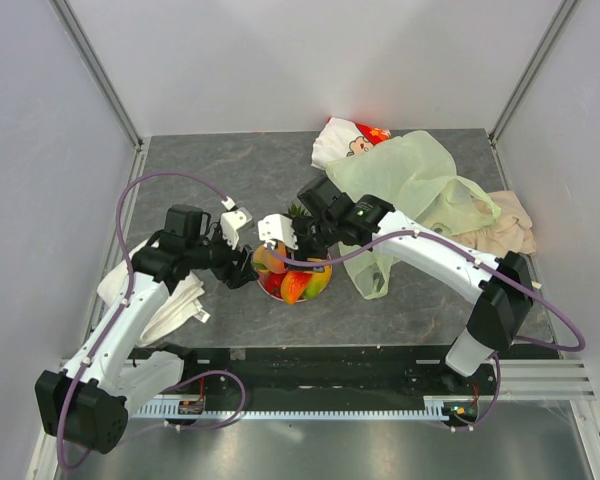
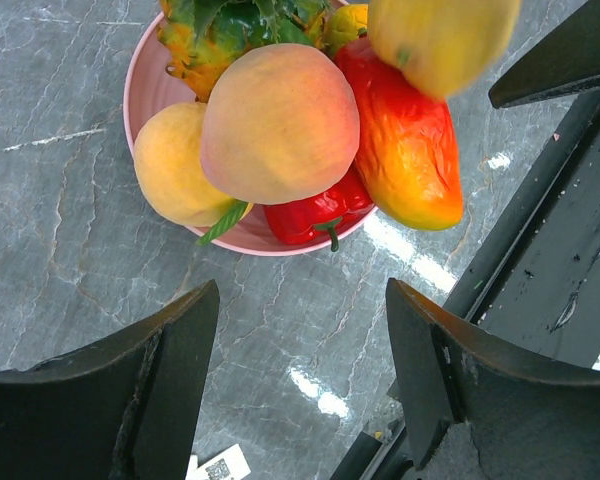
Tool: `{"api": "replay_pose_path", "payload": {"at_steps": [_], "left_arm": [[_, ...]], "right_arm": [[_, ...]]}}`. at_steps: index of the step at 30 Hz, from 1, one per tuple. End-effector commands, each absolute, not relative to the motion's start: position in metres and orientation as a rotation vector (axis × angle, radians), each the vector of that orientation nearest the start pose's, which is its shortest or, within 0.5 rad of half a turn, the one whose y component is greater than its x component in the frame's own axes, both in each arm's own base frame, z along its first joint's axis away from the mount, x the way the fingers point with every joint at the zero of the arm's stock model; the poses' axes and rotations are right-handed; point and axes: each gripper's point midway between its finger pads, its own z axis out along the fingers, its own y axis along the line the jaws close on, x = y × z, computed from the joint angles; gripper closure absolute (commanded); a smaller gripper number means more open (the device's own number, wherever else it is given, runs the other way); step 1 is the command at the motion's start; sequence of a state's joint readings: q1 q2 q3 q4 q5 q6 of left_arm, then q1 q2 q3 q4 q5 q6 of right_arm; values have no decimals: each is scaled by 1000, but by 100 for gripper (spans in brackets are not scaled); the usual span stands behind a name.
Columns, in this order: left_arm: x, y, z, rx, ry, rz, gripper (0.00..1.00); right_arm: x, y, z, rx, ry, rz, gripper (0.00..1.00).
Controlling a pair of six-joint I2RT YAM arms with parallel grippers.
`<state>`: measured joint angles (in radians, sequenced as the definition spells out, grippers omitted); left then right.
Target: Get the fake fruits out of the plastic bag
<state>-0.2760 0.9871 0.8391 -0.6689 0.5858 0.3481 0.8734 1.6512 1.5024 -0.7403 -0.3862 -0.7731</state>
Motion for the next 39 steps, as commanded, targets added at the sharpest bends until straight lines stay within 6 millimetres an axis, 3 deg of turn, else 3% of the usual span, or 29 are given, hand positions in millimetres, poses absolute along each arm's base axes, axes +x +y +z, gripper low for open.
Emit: {"api": "replay_pose_path", "payload": {"at_steps": [1,6,9,11,12,14,17,18,21,28,37,39], "left_arm": [[224,-156,174,950,2046,-684,25],[223,-157,174,952,2046,-694,25],[224,-157,177,953,2041,-694,25],[225,-158,178,954,2039,-693,25],[225,-158,178,956,2040,-694,25],[225,-158,176,956,2043,-696,25],[226,-156,172,941,2057,-686,23],[226,-156,171,939,2060,-687,23],[228,-157,171,935,2063,-685,23],[238,-156,173,929,2078,-670,22],[243,-152,175,924,2090,-652,22],[243,-151,174,921,2095,-652,22]], "right_arm": [[247,358,197,-1876,1486,501,23],[246,354,198,-1872,1490,493,23],[249,344,211,-1818,1528,446,23],[249,327,226,-1746,1555,419,23],[245,316,219,-1737,1588,418,22],[245,293,223,-1662,1644,402,21],[248,248,188,-1626,1820,368,21],[245,235,168,-1645,1881,369,23],[247,211,137,-1673,1972,340,26],[270,211,92,-1675,2088,269,23],[294,201,65,-1685,2126,113,24],[296,197,62,-1691,2129,88,31]]}}
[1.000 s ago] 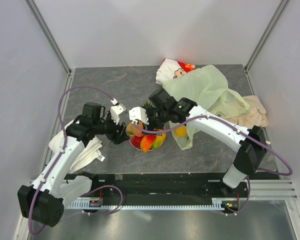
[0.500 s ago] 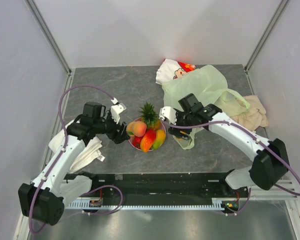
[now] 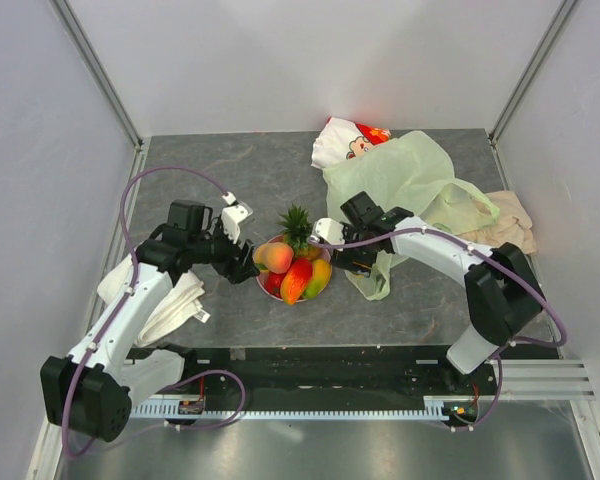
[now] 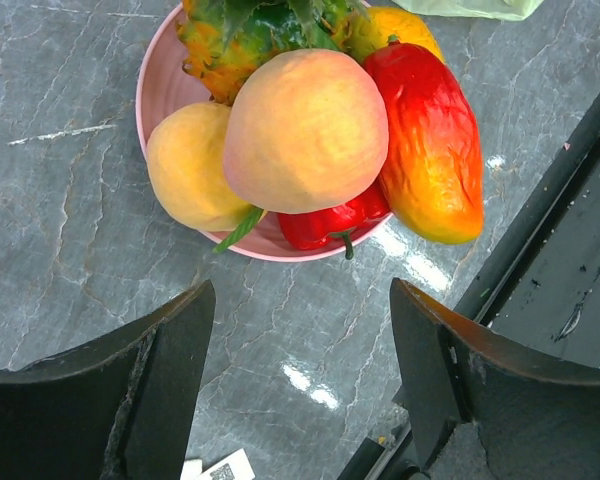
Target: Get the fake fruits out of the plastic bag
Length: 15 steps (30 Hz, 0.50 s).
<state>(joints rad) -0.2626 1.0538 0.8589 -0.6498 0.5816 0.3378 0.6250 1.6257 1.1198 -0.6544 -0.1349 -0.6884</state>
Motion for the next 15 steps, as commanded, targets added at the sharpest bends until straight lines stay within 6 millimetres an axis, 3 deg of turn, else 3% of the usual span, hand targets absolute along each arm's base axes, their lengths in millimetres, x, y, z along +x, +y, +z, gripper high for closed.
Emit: {"api": "replay_pose_path", "payload": {"at_steps": [1,7,9,12,15], "left_arm": [[244,-152,174,921,2095,-652,22],[247,-153,175,927,2091,-656,22],[248,-153,176,929,2086,-651,22],[250,-152,182,925,2077,-642,22],[248,-152,184,930,2084,-645,22]], "right_arm": [[297,196,61,-1698,2124,77,38],[298,184,54,-1693,2153,10,44],[297,186,58,-1678,2151,33,60],[301,200,91,-1592,2116,99,62],[301,223,139,-1515,2039,255,59]]}}
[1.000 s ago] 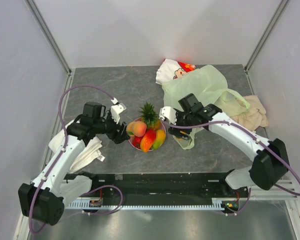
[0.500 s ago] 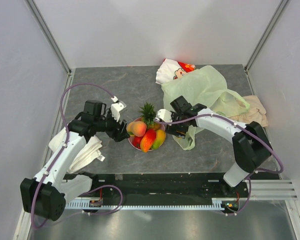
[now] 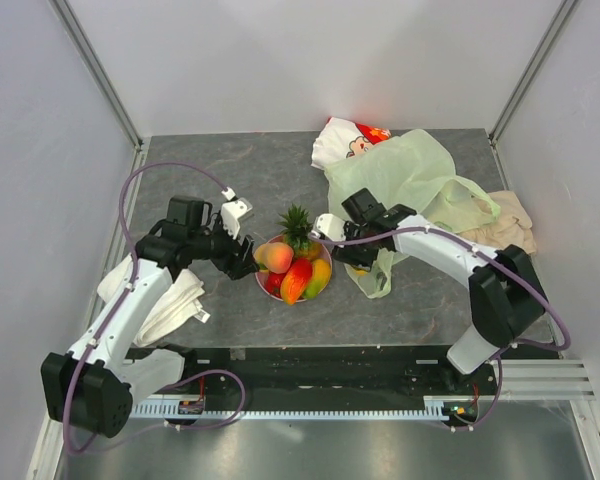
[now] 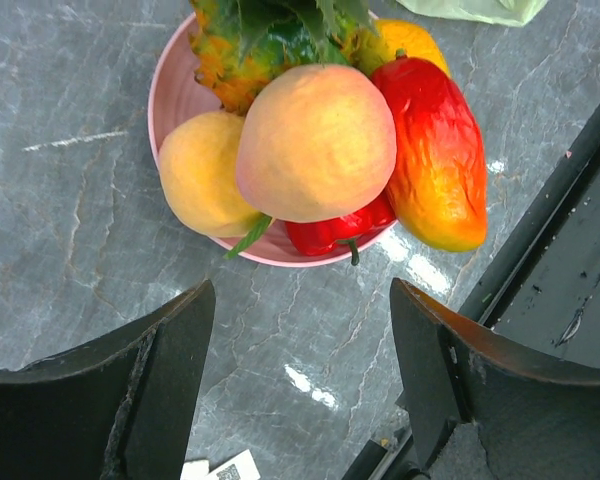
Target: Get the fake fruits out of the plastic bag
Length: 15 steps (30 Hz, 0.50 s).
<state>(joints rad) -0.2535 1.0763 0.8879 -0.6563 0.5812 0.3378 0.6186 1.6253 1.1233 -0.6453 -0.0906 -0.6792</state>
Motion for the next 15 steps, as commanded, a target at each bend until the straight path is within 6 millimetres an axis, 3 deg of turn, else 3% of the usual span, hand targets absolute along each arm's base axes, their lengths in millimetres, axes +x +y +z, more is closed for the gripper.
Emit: {"api": "replay_pose_path", "payload": {"at_steps": [1,4,10,15], "left_arm": [[248,-151,181,946,2089,-640,22],[249,-148,175,959,2144,-630,23],[272,-146,194,965,2154,-571,23],[284,-143,199,965,2163,-542,23]], "right_arm": [[296,235,153,-1512,1989,336,58],[292,251,167,-1518,1923,438,57],[288,272,152,-1462,1947,715,58],[300,284,152,-1388,1956,785,58]]}}
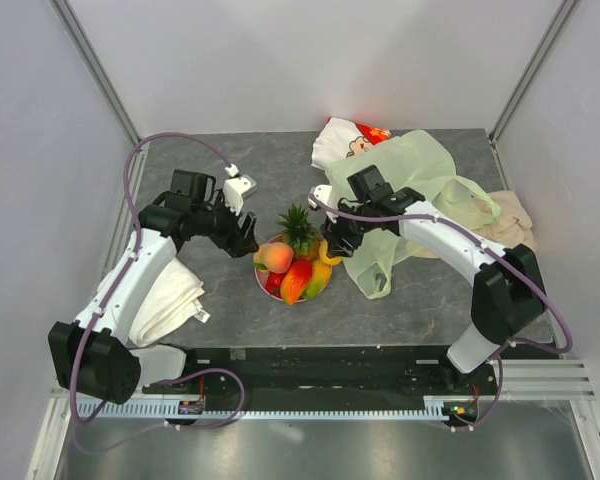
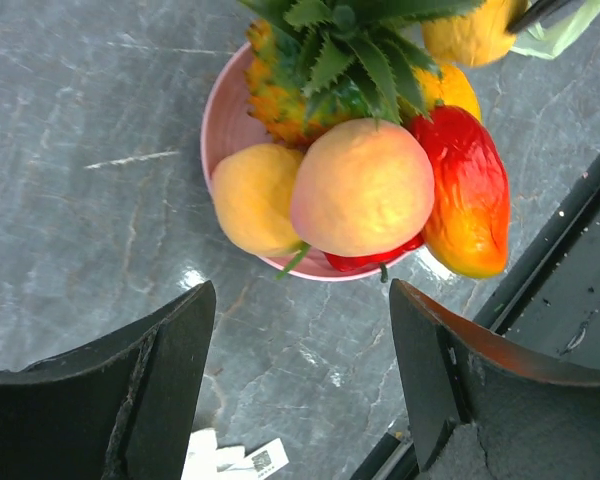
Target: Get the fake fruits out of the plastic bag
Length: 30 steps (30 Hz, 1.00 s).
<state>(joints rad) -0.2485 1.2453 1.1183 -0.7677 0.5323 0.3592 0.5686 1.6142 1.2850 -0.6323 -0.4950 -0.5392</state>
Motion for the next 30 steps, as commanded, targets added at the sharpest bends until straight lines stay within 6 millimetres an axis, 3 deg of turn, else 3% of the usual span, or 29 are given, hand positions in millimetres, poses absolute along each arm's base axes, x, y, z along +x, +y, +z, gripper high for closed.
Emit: {"api": "replay_pose_path", "payload": {"at_steps": [1,5,11,15,20,21,23,25,28,30], "left_arm": [[284,-143,198,970,2163,-541,23],[285,-141,190,946,2189,-543,23],[285,-135,173,914,2235,-516,21],[288,-132,171,841,2249,-521,20],[300,-125,179,676,2241,-518,10],[301,-125,180,664,2242,-525,10],[305,-125,185,626,2247,-539,10],[309,-124,188,600,2235,-548,10],[313,-125,197,594,2181,-539,10],[314,-122,202,587,2157,-523,10]], "right_arm": [[303,284,155,-1379,1949,783,58],[305,276,167,-1378,1927,778,58],[273,271,211,-1414,1811,851,57],[270,284,238,-1392,1753,872,56],[255,310,246,-1513,1667,802,55],[257,314,257,-1519,1637,784,55],[263,321,256,-1538,1650,756,55],[275,328,275,-1521,1617,720,55],[291,339,274,-1524,1615,674,55],[291,344,274,-1555,1593,651,55]]}}
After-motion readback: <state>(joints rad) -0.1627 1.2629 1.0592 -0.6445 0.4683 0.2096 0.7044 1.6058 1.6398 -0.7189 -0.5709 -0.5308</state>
